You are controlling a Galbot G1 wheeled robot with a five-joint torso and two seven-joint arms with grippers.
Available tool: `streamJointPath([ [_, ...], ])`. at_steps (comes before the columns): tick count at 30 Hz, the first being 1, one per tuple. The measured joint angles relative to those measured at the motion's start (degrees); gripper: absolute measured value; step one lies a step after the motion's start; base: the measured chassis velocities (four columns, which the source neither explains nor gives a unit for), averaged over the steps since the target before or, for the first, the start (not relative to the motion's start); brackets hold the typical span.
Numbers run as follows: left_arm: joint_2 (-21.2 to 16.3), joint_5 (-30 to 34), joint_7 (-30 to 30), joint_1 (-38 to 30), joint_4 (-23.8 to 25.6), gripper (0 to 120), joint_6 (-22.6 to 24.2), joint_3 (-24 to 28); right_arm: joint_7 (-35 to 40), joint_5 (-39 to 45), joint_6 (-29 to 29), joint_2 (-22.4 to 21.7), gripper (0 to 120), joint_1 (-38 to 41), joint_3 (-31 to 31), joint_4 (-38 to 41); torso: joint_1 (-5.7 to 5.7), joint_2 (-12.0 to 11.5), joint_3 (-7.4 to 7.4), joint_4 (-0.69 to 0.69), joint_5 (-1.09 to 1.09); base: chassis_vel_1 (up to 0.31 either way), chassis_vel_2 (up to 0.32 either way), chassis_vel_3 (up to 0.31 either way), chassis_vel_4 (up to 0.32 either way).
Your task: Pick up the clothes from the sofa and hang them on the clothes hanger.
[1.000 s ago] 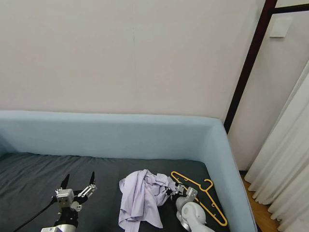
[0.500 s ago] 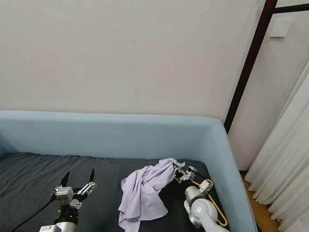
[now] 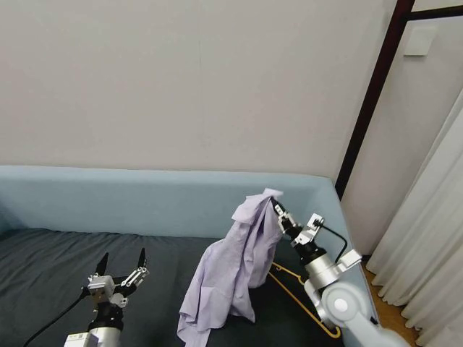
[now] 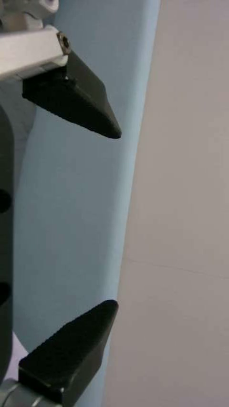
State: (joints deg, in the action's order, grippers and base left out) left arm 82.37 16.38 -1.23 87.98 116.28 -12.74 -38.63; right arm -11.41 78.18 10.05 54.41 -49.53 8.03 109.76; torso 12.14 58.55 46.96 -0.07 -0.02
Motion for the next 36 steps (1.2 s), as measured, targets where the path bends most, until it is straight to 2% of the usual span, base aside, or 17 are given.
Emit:
streamJointPath([
  [6, -0.2, 0.0, 0.0, 0.4, 0.3, 100, -0.2, -0.1, 0.1, 4.6, 0.2, -3.4, 0, 7.2, 1.0, 1.3, 0.0, 0.0, 0.0, 0.0, -0.01, 0.0, 0.0, 0.0, 0.0],
  [11, -0.6, 0.2, 0.0, 1.0, 0.6, 100, -0.5, -0.7, -0.4, 7.4, -0.9, -3.5, 0, 10.8, 2.6, 2.1, 0.0, 0.0, 0.0, 0.0, -0.01, 0.0, 0.0, 0.0, 0.0],
  [20, -1.3, 0.7, 0.0, 1.6, 0.9, 100, -1.0, -1.3, -4.6, 10.9, -2.0, -4.7, 0, 13.5, 4.6, 1.4, 0.0, 0.0, 0.0, -0.01, -0.01, 0.0, 0.0, 0.0, 0.0],
  [28, -0.9, 0.6, 0.1, 1.7, 0.9, 100, -1.1, -1.2, -5.5, 10.0, -2.3, -6.7, 0, 16.7, 4.7, -1.8, 0.0, 0.0, 0.0, 0.01, -0.01, 0.0, 0.0, 0.0, 0.0],
  [36, -0.4, 0.5, 0.1, 1.2, 0.8, 100, -1.2, -1.1, -5.2, 13.5, -4.0, -13.3, 0, 17.8, 10.2, 2.1, 0.01, 0.0, -0.01, -0.02, -0.01, 0.0, 0.0, 0.0, 0.0],
])
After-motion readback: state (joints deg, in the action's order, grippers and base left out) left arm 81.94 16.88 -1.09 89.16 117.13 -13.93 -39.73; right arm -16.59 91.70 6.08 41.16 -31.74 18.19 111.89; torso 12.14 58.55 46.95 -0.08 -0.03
